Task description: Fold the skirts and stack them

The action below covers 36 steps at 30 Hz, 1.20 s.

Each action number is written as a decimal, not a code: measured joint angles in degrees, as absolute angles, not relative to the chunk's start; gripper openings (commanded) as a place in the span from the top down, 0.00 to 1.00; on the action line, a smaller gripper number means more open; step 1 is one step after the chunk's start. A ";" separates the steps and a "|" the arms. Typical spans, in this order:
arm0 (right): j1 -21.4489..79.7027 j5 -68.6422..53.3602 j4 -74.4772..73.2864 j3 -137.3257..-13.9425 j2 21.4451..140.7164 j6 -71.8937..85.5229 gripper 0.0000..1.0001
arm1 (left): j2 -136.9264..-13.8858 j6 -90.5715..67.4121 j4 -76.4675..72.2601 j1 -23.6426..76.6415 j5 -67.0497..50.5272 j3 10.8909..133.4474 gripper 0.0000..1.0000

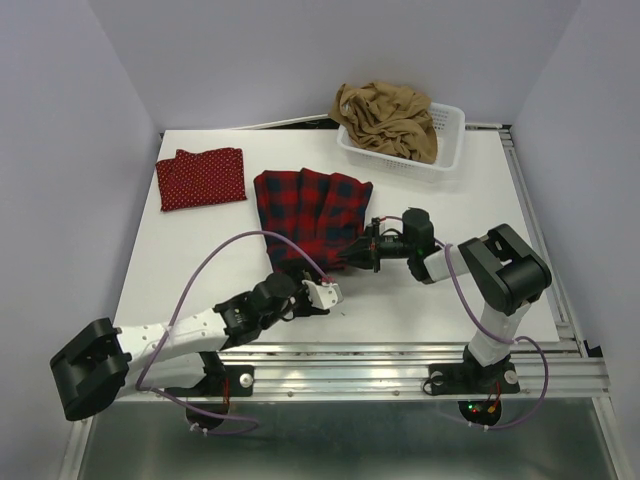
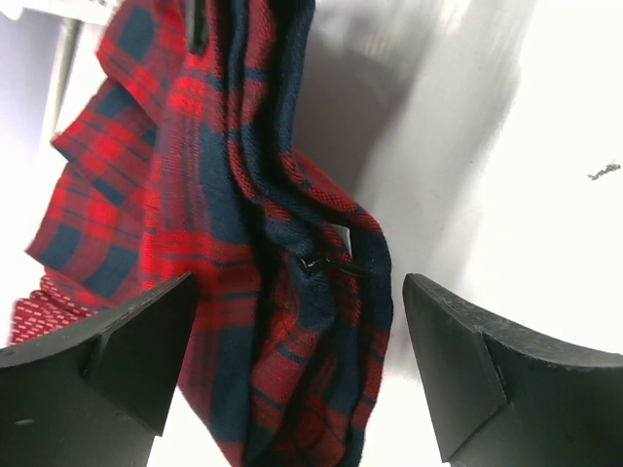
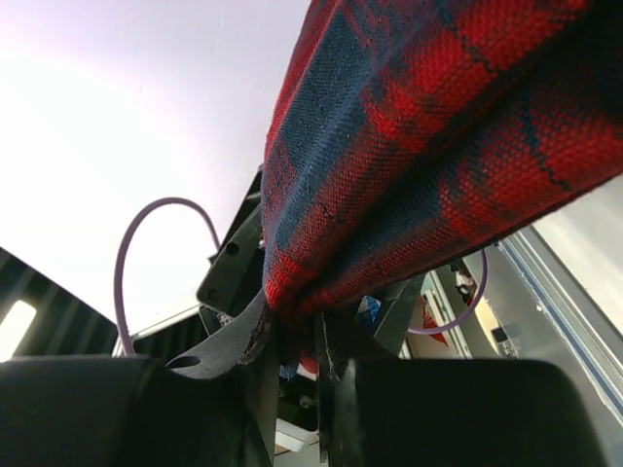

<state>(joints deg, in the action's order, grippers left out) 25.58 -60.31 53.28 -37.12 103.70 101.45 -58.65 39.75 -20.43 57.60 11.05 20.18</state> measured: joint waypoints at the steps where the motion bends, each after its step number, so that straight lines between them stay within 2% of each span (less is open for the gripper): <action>1: 25.58 -60.38 53.25 -36.97 103.70 101.47 0.99 | -58.19 40.23 -20.88 58.22 11.88 19.88 0.01; 12: 25.58 -60.75 53.19 -36.69 103.70 101.32 0.99 | -56.82 42.48 -24.95 59.64 18.98 19.18 0.01; 15: 25.58 -60.77 53.19 -36.69 103.70 101.16 0.99 | -57.34 42.65 -25.47 59.64 19.66 19.20 0.05; 17: 25.58 -60.90 53.17 -36.69 103.70 100.92 0.99 | -58.13 42.74 -25.74 59.64 19.73 19.20 0.17; 18: 25.58 -60.99 53.15 -36.69 103.70 100.68 0.99 | -58.63 42.76 -25.76 59.61 19.62 19.20 0.33; 20: 25.58 -61.10 52.97 -36.67 103.70 100.31 0.99 | -59.18 42.57 -25.52 59.53 19.07 19.20 0.48; 21: 25.58 -61.12 52.93 -36.67 103.70 100.14 0.99 | -59.35 42.61 -25.04 59.53 18.48 19.20 0.61; 23: 25.58 -61.19 52.84 -36.69 103.70 99.83 0.99 | -59.35 42.81 -23.90 59.53 17.43 19.20 0.73; 24: 25.58 -61.36 52.69 -36.69 103.70 99.46 0.95 | -59.35 42.72 -23.38 59.53 16.84 19.20 0.84; 25: 25.58 -61.56 52.40 -36.69 103.70 98.98 0.88 | -59.27 42.92 -22.37 59.51 15.81 19.27 0.89; 26: 25.58 -61.95 51.86 -36.75 103.70 98.26 0.72 | -59.11 42.83 -21.34 59.51 14.94 19.51 0.90; 27: 25.56 -62.43 51.00 -36.97 103.70 97.27 0.64 | -58.92 42.81 -19.92 59.51 14.13 19.90 0.92; 28: 25.28 -63.13 49.63 -37.52 103.70 95.35 0.47 | -58.57 42.87 -18.09 59.46 12.84 20.45 0.96; 29: 25.04 -63.70 49.19 -37.87 103.70 94.39 0.42 | -58.28 42.92 -16.49 59.37 11.99 21.06 0.98; 32: 22.72 -65.65 40.62 -42.39 103.70 84.53 0.33 | -58.00 42.94 -10.90 59.13 9.21 22.96 1.00; 36: 17.21 -61.08 10.81 -59.66 103.88 58.89 0.35 | -57.82 42.72 -2.85 59.18 4.97 25.58 1.00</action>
<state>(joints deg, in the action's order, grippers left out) 17.21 -61.08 10.81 -59.66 103.88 58.89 -57.82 42.72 -2.85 59.18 4.97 25.58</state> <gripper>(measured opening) 0.663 0.171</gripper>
